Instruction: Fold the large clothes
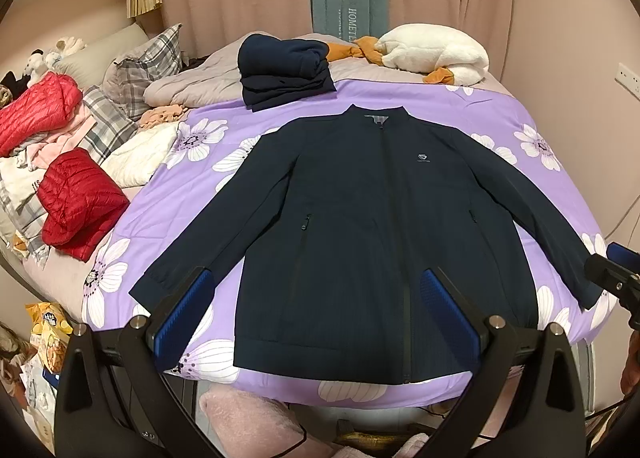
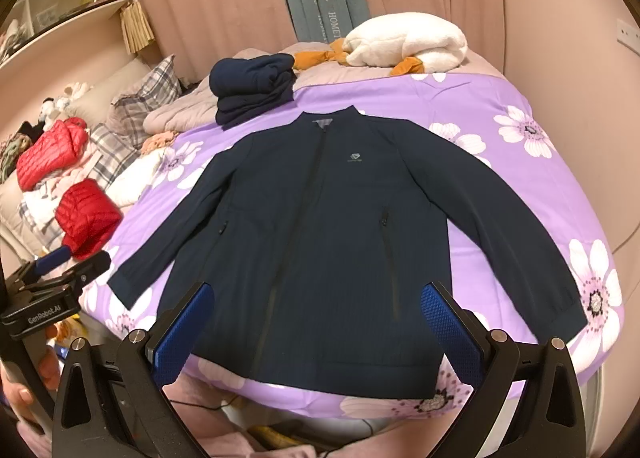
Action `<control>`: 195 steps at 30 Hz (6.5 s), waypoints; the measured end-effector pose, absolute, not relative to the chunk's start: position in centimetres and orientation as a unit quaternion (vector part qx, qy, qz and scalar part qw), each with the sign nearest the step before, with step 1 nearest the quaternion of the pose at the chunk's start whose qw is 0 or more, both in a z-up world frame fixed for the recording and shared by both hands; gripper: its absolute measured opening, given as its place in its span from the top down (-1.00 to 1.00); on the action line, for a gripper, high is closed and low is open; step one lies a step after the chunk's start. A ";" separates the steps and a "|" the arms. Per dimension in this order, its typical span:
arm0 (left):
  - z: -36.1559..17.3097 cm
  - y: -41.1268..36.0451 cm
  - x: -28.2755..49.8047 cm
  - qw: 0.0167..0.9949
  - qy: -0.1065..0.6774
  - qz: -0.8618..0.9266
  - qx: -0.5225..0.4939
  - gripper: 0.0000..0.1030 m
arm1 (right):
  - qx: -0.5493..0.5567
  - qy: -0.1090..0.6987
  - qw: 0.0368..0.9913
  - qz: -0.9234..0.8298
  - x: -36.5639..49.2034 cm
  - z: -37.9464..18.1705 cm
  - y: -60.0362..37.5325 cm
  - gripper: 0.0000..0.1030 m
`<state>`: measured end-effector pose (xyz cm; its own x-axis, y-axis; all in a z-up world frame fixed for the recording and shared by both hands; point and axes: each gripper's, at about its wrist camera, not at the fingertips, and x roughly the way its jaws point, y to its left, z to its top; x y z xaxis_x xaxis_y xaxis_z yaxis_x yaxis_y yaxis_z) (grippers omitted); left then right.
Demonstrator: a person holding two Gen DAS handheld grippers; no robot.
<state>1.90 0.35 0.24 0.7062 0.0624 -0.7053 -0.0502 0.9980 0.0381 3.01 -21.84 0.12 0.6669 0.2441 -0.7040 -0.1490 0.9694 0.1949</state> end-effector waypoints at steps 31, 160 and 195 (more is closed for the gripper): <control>-8.5 3.5 7.9 0.915 0.355 -0.075 -0.177 -1.00 | 0.334 0.194 0.922 0.024 -3.5 -9.1 -42.2 -0.99; -20.7 2.8 37.6 0.864 0.466 -0.100 -0.161 -0.83 | 0.029 0.401 0.914 0.060 35.9 -16.4 -30.0 0.46; -16.6 15.1 22.1 0.845 0.386 -0.109 -0.355 -0.99 | 0.098 0.376 0.910 0.143 22.7 -14.8 -24.9 -0.08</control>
<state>22.10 15.10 -16.60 0.6788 -0.4579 -0.5740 -0.0888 0.7247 -0.6833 22.68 -24.93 -14.77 0.6770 0.3337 -0.6560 -0.1870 0.9401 0.2851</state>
